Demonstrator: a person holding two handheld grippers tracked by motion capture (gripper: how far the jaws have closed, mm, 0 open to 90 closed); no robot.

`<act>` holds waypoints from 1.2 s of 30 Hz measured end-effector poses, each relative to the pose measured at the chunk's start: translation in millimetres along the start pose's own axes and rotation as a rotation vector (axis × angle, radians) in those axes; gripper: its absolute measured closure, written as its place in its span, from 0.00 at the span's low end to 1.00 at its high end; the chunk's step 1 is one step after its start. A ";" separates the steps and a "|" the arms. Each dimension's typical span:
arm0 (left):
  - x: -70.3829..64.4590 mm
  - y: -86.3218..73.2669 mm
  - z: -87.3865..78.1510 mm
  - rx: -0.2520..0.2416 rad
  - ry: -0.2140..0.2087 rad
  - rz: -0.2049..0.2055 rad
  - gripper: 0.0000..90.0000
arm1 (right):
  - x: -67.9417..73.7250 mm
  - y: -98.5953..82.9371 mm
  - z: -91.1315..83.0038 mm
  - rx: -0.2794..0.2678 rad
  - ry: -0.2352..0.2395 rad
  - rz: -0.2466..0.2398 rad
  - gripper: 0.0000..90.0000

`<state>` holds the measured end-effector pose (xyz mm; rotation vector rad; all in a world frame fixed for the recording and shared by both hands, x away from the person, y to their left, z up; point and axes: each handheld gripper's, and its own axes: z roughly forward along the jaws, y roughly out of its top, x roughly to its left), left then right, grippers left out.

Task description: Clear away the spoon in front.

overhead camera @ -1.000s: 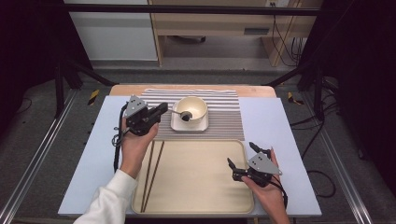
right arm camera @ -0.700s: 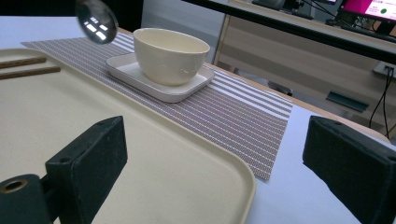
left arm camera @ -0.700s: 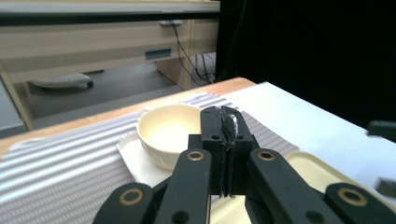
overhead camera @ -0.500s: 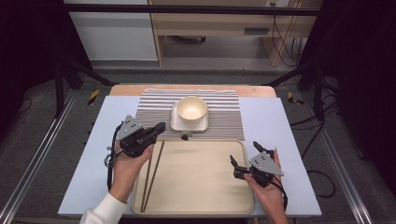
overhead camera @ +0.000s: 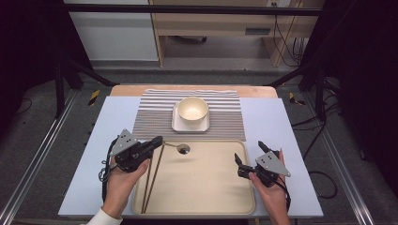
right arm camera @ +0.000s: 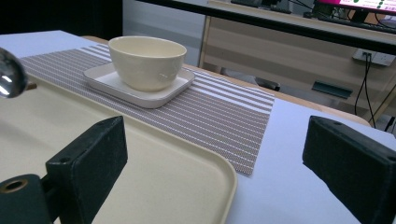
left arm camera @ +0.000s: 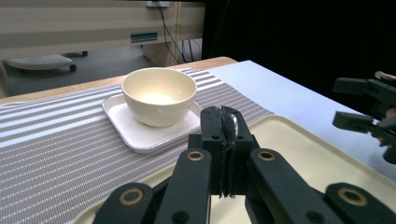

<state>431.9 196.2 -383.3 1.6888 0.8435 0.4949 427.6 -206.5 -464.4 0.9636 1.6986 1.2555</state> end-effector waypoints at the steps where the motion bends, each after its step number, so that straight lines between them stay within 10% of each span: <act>1: -1.0 -1.8 -3.1 0.001 -0.001 -0.002 0.99 | -0.5 -0.6 -0.1 0.005 -0.001 -0.003 0.07; 36: -11.2 -48.4 -85.4 0.088 -0.043 -0.023 0.98 | 1.1 -2.5 0.7 0.031 -0.025 -0.032 0.08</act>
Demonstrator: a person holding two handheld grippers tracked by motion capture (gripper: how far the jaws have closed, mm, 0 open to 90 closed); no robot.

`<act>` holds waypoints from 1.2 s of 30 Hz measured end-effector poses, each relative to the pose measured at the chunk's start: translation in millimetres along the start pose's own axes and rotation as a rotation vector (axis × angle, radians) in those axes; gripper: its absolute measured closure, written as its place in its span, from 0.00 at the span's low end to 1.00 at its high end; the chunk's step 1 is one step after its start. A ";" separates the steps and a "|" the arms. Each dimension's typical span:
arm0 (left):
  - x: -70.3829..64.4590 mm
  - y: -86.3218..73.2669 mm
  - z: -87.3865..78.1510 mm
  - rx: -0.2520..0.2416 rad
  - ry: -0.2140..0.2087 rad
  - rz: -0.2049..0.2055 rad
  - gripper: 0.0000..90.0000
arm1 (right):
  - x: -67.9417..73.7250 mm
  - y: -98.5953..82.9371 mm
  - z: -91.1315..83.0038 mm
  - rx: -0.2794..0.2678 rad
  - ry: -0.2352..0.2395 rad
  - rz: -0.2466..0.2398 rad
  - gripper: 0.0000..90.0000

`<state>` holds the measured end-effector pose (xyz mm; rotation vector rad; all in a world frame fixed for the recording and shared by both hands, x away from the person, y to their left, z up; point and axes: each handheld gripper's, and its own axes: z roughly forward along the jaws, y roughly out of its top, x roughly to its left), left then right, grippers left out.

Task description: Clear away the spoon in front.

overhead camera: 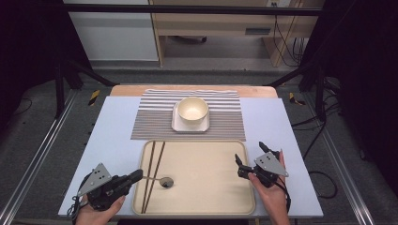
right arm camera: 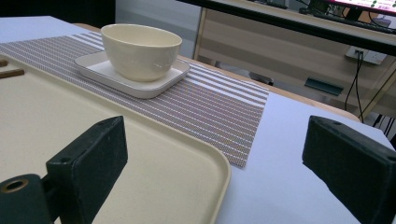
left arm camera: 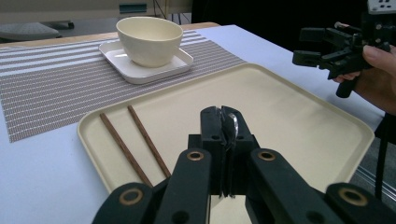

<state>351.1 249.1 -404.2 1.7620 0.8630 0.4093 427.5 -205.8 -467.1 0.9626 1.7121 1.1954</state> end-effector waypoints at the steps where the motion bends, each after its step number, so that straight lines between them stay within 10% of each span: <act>1: -0.5 0.0 -1.5 0.003 -0.002 0.003 0.98 | -0.1 0.0 0.0 0.000 -0.001 0.001 0.08; 9: 1.9 1.4 0.7 0.019 -0.004 0.001 0.96 | 1.1 -0.5 1.0 0.011 0.002 -0.006 0.07; 36: 51.4 26.5 86.1 0.145 0.079 0.014 0.81 | 0.1 -0.3 0.8 0.012 0.009 -0.006 0.07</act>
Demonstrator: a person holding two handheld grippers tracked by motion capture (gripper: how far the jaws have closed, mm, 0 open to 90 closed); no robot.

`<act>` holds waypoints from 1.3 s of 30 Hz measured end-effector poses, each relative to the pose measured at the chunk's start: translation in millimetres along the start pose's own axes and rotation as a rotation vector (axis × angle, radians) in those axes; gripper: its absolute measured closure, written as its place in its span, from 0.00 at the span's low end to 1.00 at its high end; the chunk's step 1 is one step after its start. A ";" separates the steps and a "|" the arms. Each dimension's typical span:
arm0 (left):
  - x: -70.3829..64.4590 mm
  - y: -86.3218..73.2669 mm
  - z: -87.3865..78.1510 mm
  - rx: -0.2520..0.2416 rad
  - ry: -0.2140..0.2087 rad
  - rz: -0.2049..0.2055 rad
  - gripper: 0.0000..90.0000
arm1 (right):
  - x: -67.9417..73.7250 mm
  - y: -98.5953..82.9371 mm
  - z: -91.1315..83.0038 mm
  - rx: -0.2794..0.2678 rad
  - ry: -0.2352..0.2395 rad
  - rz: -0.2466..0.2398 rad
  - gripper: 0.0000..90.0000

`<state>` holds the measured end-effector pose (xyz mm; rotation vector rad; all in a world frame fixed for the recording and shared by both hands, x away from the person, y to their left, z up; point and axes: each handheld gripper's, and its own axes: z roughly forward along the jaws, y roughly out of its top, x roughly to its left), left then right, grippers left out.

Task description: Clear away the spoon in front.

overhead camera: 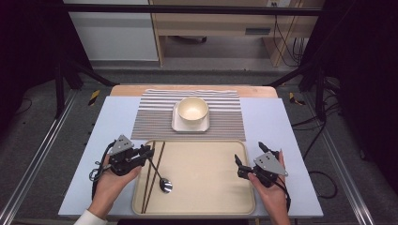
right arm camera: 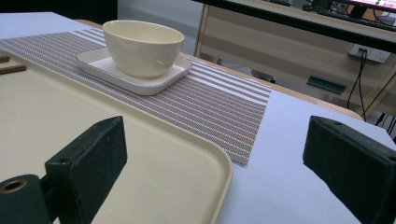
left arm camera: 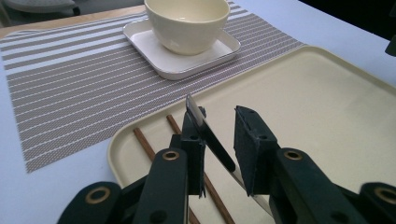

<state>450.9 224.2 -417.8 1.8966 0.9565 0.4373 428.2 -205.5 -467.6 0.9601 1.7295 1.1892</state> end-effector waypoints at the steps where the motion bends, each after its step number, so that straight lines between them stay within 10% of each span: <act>1: 1.7 0.6 2.7 0.009 0.001 0.002 0.80 | -0.1 0.0 0.0 0.001 0.000 0.000 0.07; 20: -4.6 26.3 51.9 0.101 -0.017 0.061 0.78 | 2.1 2.7 -1.1 -0.011 0.022 -0.012 0.07; 39: -14.3 19.6 76.9 0.213 -0.006 0.117 0.74 | 1.6 2.9 -1.5 -0.010 0.025 -0.017 0.07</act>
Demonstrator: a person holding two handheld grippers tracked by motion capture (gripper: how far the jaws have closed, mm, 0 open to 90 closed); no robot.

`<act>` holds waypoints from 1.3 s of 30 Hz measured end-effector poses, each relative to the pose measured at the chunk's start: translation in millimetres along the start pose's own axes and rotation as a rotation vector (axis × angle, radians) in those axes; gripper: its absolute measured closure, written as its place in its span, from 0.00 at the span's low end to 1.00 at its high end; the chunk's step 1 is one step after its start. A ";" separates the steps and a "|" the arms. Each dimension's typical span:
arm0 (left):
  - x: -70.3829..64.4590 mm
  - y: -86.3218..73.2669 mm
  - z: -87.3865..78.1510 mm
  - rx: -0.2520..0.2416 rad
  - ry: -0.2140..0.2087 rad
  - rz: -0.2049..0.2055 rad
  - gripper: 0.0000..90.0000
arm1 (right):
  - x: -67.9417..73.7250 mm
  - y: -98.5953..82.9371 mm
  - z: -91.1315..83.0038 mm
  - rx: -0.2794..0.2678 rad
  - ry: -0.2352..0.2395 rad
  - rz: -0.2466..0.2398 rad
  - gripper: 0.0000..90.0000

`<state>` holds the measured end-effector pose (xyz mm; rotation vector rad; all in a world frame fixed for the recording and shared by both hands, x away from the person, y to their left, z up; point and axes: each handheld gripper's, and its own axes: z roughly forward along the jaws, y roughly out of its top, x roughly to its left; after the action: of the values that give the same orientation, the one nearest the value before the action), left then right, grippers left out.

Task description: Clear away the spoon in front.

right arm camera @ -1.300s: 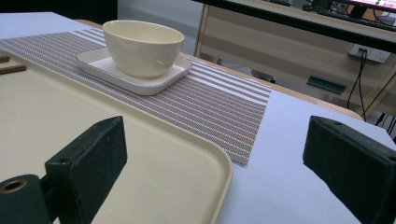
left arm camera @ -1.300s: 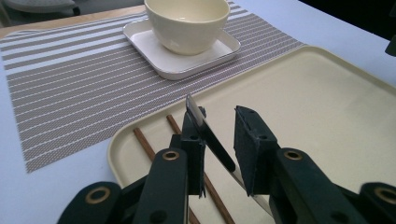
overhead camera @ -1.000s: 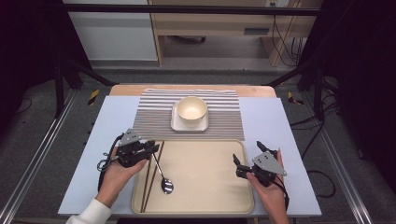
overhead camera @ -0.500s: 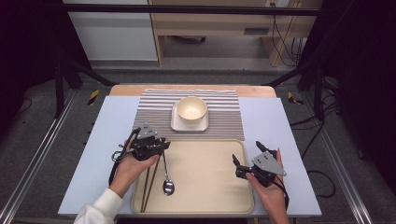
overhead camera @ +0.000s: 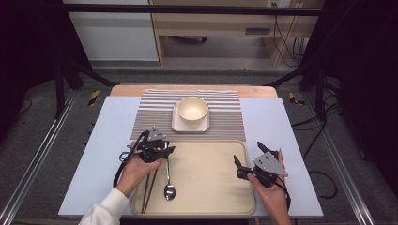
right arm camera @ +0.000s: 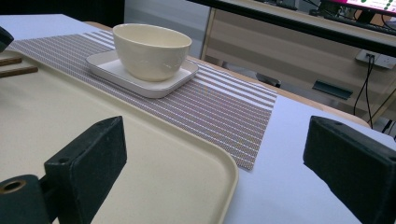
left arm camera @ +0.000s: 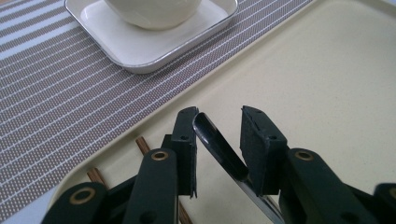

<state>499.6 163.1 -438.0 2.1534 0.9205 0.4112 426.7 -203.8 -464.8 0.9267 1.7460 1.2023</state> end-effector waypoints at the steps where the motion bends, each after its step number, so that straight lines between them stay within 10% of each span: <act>1: 0.0 -0.4 0.8 0.005 0.003 0.008 0.74 | 0.0 0.0 0.0 0.000 0.001 0.000 0.07; 13: 2.6 -4.6 6.4 0.016 0.036 -0.012 0.58 | 0.8 -0.1 0.3 0.003 0.005 0.002 0.07; 39: -6.9 5.0 0.1 -0.163 0.026 0.002 0.19 | 0.2 -3.4 4.0 0.027 0.000 0.003 0.06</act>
<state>497.3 155.7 -434.4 2.0055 0.8685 0.4995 429.8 -203.2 -469.0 0.9459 1.7656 1.1834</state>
